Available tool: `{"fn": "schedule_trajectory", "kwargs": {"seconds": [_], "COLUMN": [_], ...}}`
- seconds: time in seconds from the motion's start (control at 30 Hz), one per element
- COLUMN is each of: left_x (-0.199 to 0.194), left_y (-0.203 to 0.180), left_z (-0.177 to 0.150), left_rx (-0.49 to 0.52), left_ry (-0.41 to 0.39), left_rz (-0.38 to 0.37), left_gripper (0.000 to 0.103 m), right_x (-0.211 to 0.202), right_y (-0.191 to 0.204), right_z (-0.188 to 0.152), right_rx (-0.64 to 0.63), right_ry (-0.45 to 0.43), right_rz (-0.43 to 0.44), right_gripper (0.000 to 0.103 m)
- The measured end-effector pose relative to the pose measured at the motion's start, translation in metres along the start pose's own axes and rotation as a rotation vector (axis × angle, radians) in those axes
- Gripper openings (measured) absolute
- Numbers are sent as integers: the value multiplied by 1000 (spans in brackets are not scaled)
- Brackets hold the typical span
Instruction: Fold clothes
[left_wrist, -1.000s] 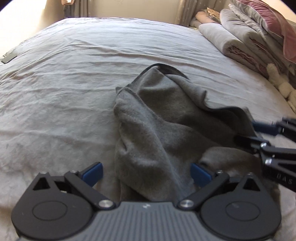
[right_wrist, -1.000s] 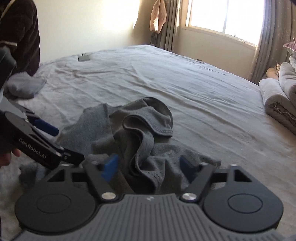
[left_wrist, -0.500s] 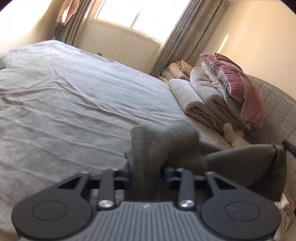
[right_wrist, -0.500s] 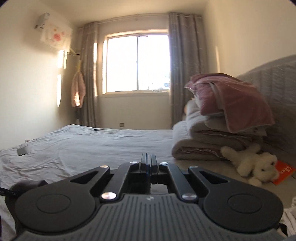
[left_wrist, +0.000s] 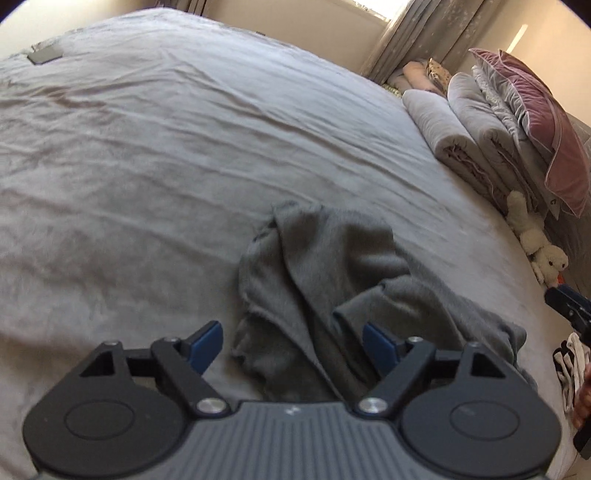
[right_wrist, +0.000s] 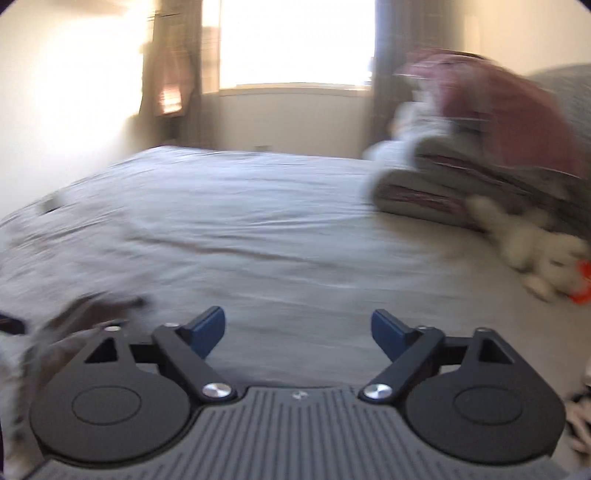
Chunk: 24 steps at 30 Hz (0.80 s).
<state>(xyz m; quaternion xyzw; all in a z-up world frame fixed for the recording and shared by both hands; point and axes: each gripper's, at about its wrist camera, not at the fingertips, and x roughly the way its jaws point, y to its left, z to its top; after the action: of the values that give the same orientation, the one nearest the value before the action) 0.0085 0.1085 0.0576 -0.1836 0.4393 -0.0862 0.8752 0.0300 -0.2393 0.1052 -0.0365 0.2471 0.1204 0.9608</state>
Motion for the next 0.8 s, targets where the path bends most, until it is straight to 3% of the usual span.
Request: {"fn": "schedule_trajectory", "kwargs": {"seconds": [0.13,0.23,0.3,0.33,0.37,0.4,0.43,0.5,0.57,0.67,0.8], "left_x": [1,9,13,13,14,15,17,17,8,-13,-28], "left_y": [-1,-5,-10,-12,-14,-15,-13,-4,-2,5,15], "left_z": [-20,-29,-33,-34,-34,-33,-30,-23,-13,9,30], "left_rx": [-17,4,40,56,73,85,72,0,-8,-49,-91], "left_ry": [55,71,66,55,46,46,62,68,14,-91,-171], "left_rz": [-45,-27,-1,10,17,10,-7,-53,-82,-134,-162], "left_gripper": [84,82,80,77,61,25,7,7,7,6,6], "right_x": [25,47,62,69,72,70,64,44,14,-43,-93], "right_y": [70,109,123,129,132,130,127,116,101,77,71], "right_z": [-1,-9,-22,-30,-37,-39,-37,-25,-7,11,2], "right_rx": [-105,-209,-254,-271,-281,-277,-262,-216,-168,-115,-191], "right_ry": [65,108,174,212,233,226,207,146,48,-90,-95], "right_rz": [241,284,262,249,244,249,246,229,202,198,392], "right_gripper": [90,87,58,32,14,14,12,11,3,3,4]}}
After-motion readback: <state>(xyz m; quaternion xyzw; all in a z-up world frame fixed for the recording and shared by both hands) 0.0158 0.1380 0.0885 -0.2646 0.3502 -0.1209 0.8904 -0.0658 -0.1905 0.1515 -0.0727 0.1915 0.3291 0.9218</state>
